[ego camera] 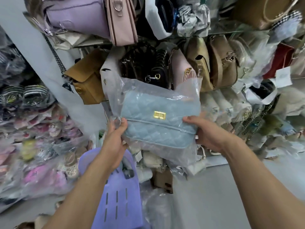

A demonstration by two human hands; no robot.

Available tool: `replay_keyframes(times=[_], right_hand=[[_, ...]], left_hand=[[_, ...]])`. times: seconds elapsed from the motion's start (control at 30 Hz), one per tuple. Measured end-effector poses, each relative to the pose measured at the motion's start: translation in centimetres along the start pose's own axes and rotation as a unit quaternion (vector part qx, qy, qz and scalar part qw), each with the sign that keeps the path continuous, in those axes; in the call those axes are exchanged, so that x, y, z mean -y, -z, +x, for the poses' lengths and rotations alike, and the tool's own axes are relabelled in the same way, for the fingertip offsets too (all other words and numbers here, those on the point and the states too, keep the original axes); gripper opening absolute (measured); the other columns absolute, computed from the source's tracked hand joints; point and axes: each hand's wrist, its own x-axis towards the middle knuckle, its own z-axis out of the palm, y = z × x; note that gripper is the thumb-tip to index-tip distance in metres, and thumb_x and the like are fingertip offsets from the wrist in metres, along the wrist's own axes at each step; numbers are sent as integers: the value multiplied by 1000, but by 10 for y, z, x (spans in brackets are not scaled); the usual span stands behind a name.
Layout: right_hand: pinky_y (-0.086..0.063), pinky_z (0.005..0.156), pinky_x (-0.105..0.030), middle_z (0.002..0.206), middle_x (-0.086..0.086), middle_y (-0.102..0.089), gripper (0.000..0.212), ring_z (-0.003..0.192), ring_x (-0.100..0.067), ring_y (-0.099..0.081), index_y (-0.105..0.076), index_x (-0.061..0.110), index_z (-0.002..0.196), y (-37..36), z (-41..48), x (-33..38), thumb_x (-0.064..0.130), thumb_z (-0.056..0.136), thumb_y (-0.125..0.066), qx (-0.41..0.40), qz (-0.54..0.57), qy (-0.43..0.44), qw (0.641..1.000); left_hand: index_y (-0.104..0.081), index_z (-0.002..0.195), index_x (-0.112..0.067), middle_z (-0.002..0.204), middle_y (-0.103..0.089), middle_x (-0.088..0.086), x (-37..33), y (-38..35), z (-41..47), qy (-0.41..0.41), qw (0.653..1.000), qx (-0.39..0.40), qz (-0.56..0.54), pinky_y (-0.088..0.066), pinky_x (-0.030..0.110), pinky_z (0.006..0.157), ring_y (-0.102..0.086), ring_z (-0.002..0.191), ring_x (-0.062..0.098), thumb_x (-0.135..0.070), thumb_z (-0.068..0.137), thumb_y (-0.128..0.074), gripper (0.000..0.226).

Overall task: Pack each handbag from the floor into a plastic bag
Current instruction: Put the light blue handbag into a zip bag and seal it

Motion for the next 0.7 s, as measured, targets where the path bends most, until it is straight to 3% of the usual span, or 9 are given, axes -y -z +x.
replay_keyframes(times=[0.1, 0.23, 0.37, 0.43, 0.57, 0.63, 0.7], right_hand=[[-58, 94, -54, 126, 5, -72, 76, 114, -23, -72, -48, 38, 139, 10, 5, -15, 31, 76, -90, 4, -71, -41, 997], [-63, 82, -50, 115, 4, -76, 69, 102, -22, -76, -51, 33, 131, 7, 14, -32, 18, 76, -90, -13, -98, -77, 992], [-63, 77, -49, 118, 4, -75, 73, 102, -24, -76, -50, 36, 133, 9, 32, -55, 23, 75, -92, -52, -105, -104, 988], [-62, 71, -45, 119, 3, -74, 75, 101, -24, -76, -49, 37, 135, 12, 40, -62, 27, 74, -92, -90, -108, -109, 984], [-61, 65, -41, 116, -1, -74, 67, 92, -24, -77, -50, 34, 132, 13, 52, -65, 24, 79, -89, -154, -93, -111, 977], [-63, 68, -44, 118, -1, -72, 66, 94, -24, -77, -48, 37, 132, 15, 63, -62, 23, 81, -87, -181, -102, -108, 972], [-64, 69, -47, 121, -2, -71, 68, 97, -26, -76, -46, 36, 134, 18, 75, -63, 23, 81, -87, -197, -111, -111, 968]], left_hand=[[-55, 136, -17, 130, -67, 4, 14, 2, 6, 52, 996, -5, -71, -52, 44, 94, -66, 116, 23, -31, 104, -46, 35], [-66, 121, -15, 120, -72, 8, 35, 9, 21, 121, 984, -27, -124, -52, 45, 86, -71, 104, 26, -31, 103, -40, 36], [-69, 119, -13, 120, -72, 13, 57, 14, 50, 176, 977, -27, -121, -48, 50, 98, -68, 108, 31, -32, 101, -39, 39], [-68, 121, -13, 120, -72, 13, 65, 14, 69, 226, 970, -5, -90, -45, 55, 104, -66, 112, 34, -38, 100, -41, 42], [-70, 111, -27, 112, -75, 7, 76, 15, 112, 332, 942, 18, 49, -51, 53, 96, -70, 106, 33, -71, 82, -58, 55], [-71, 112, -25, 114, -74, 8, 109, 26, 150, 325, 939, -21, 108, -54, 53, 92, -70, 101, 34, -81, 56, -75, 79], [-69, 113, -16, 111, -71, 15, 152, 42, 201, 291, 932, -84, 198, -57, 48, 86, -68, 97, 35, -80, 48, -78, 91]])
